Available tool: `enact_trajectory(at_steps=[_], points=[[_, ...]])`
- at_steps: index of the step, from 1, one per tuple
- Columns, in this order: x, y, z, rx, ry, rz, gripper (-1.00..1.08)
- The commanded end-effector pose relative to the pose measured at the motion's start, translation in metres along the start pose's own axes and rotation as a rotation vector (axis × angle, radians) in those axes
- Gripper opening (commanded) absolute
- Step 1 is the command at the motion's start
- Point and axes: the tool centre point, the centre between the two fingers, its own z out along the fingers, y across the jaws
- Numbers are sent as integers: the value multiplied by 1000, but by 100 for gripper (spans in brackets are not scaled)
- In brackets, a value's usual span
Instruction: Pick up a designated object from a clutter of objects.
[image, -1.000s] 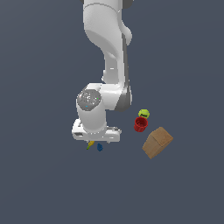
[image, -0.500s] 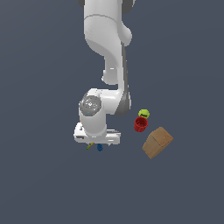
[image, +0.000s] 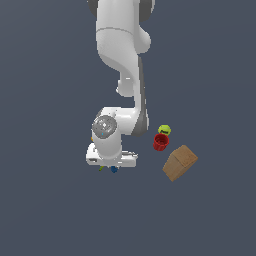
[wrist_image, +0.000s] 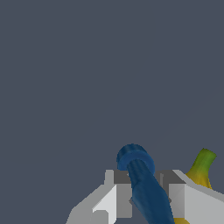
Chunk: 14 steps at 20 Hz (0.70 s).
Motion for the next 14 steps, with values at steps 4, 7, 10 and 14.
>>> enact_trajectory(at_steps=[4, 7, 10, 14], points=[[0, 0, 0, 0, 1, 0, -100], [0, 0, 0, 0, 1, 0, -100], [1, 0, -1, 0, 1, 0, -100], [2, 0, -12, 0, 1, 0, -100]])
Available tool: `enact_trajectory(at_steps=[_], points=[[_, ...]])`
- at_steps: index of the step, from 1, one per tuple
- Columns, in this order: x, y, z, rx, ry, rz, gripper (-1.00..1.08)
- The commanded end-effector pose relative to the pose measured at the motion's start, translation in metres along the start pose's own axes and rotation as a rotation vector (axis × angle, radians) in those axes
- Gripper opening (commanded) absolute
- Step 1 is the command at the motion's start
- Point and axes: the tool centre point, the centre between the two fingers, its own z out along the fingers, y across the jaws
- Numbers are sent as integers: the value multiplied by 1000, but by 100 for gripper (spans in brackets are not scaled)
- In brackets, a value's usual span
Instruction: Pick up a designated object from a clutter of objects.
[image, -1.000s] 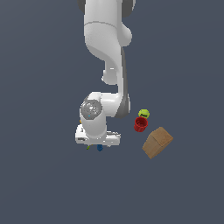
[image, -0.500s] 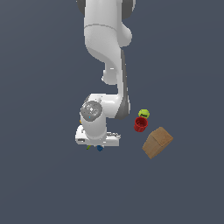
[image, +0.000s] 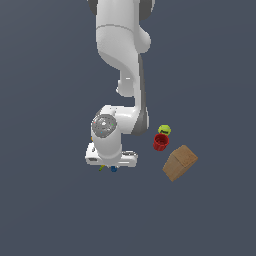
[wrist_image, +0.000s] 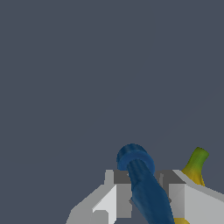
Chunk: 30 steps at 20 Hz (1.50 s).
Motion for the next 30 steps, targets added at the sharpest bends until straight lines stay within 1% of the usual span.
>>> enact_trajectory(at_steps=[1, 5, 9, 24, 30], points=[[2, 0, -9, 0, 1, 0, -100], [6, 0, -32, 0, 1, 0, -100], [12, 1, -65, 0, 1, 0, -100], [44, 4, -223, 0, 1, 0, -100], [56, 5, -278, 0, 1, 0, -100]])
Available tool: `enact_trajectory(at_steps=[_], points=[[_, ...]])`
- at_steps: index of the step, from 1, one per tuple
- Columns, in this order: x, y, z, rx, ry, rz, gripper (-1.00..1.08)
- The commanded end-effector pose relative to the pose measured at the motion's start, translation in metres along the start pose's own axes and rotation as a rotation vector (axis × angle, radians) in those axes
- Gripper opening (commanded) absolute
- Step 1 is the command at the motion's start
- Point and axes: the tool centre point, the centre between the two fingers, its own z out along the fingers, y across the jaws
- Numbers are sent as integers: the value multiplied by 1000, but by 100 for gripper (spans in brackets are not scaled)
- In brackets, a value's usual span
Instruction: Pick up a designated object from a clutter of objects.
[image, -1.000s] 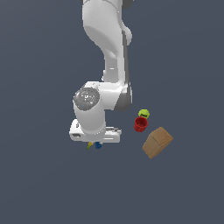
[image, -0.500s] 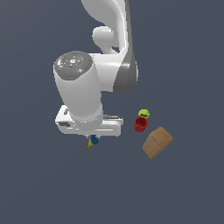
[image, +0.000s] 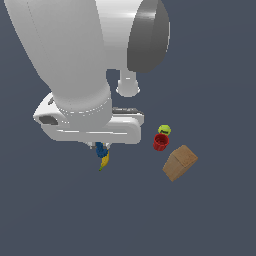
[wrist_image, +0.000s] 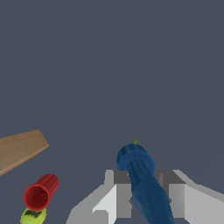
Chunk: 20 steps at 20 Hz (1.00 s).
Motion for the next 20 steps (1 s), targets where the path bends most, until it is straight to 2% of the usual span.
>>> enact_trajectory(at_steps=[1, 10, 20], points=[[5, 0, -21, 0, -1, 0, -100], [16, 1, -65, 0, -1, 0, -100], [21, 2, -78, 0, -1, 0, -100]])
